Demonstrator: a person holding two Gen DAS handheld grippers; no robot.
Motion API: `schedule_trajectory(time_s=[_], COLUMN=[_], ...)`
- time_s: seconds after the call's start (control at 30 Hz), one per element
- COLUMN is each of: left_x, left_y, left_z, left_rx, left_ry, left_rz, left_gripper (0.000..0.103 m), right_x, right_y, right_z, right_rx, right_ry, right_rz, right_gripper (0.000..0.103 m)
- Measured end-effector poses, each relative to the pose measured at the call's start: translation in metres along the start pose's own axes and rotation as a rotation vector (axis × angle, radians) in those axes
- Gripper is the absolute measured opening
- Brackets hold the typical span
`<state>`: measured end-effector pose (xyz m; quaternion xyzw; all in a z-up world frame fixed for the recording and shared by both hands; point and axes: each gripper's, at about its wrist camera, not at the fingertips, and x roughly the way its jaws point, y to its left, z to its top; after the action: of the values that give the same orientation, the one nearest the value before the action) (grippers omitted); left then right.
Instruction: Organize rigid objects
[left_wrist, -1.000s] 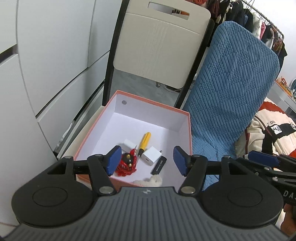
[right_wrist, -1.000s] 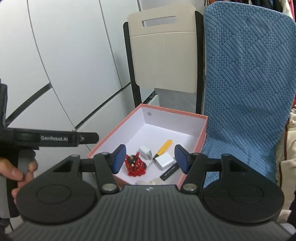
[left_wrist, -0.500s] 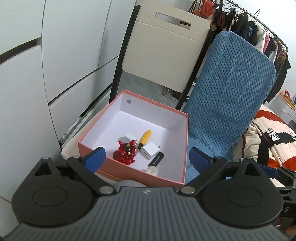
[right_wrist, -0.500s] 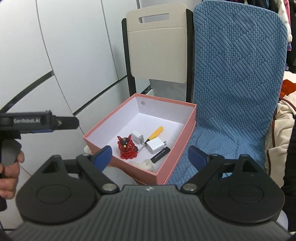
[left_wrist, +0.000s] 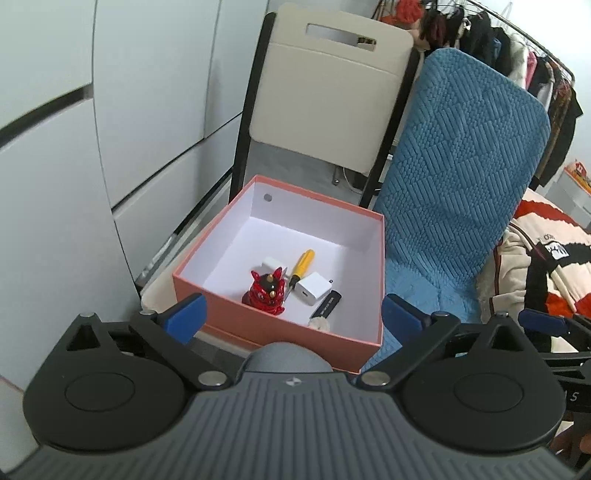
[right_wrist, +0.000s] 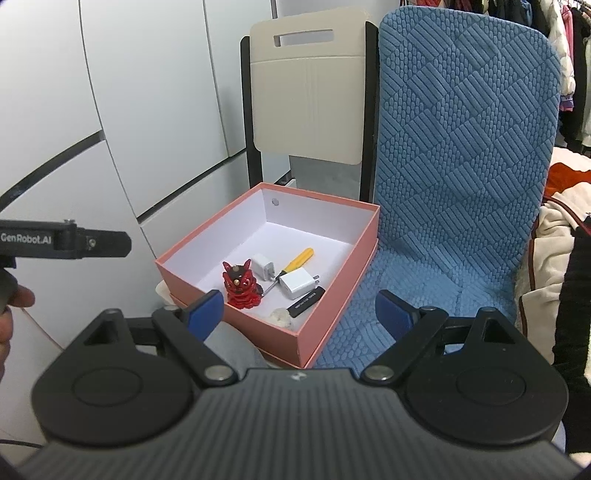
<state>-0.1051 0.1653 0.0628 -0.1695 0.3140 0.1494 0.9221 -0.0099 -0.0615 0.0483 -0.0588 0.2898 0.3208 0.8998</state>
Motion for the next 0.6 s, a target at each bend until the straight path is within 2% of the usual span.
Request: schedule_trajectory(time_s=[0.1,0.23,0.6], left_x=[0.0011,0.0024,0.0012], left_y=[0.0024,0.0020,0.0046], left_z=[-0.0032,-0.0046,-0.0083], left_rx=[-0.012,-0.020,-0.033], left_ry=[0.006,0.019,0.032], left_rz=[-0.015,0.009,0.009], left_gripper=[0.102,0.102,0.103], right_x=[0.0000,0.0006,-0.0010], right_y=[0.0013,0.0040,0.0047], right_z=[-0.0007,-0.0012,-0.0013], right_rx=[-0.008,-0.021,-0.032], right_ry=[0.008,0.014,0.018], right_rz=[0.004,-0.002,-0.006], right_gripper=[0.091,0.091,0.091])
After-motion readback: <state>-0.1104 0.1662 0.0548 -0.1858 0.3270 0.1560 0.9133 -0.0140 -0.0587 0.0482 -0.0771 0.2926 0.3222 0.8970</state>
